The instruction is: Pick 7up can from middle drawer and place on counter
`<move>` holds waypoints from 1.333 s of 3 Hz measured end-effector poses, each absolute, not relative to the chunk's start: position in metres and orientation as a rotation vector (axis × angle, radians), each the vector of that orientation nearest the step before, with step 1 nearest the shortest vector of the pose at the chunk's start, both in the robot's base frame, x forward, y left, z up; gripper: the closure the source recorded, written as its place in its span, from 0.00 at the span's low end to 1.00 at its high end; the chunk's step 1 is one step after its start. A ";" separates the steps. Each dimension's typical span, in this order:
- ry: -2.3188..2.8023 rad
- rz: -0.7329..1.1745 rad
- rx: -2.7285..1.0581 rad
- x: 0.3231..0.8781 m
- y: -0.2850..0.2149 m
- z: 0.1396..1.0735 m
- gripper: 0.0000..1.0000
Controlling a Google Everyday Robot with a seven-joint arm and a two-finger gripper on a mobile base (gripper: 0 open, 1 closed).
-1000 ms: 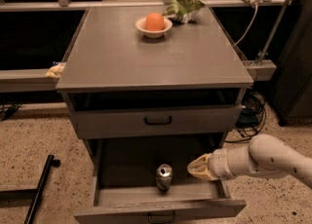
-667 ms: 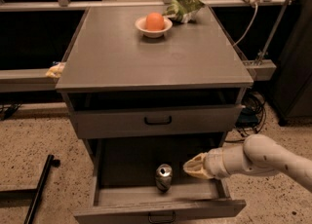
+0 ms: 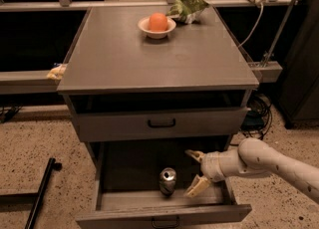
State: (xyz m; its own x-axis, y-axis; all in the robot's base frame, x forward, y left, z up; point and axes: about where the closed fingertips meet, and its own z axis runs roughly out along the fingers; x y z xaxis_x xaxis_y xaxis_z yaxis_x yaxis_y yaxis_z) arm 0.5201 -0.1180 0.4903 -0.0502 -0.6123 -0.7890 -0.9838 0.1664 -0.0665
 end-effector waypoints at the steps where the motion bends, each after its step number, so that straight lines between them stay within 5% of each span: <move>1: 1.713 0.696 -1.539 0.530 -0.106 0.478 0.05; 4: 1.632 0.737 -1.548 0.551 -0.074 0.442 0.09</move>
Offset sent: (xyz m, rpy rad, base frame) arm 0.0332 0.0327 -0.0347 0.0560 -0.0353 0.0632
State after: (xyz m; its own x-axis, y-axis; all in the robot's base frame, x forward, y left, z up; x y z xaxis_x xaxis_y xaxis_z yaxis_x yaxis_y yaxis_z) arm 0.5506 -0.0735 0.4415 0.0189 -0.5552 -0.8315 -0.9910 0.0999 -0.0892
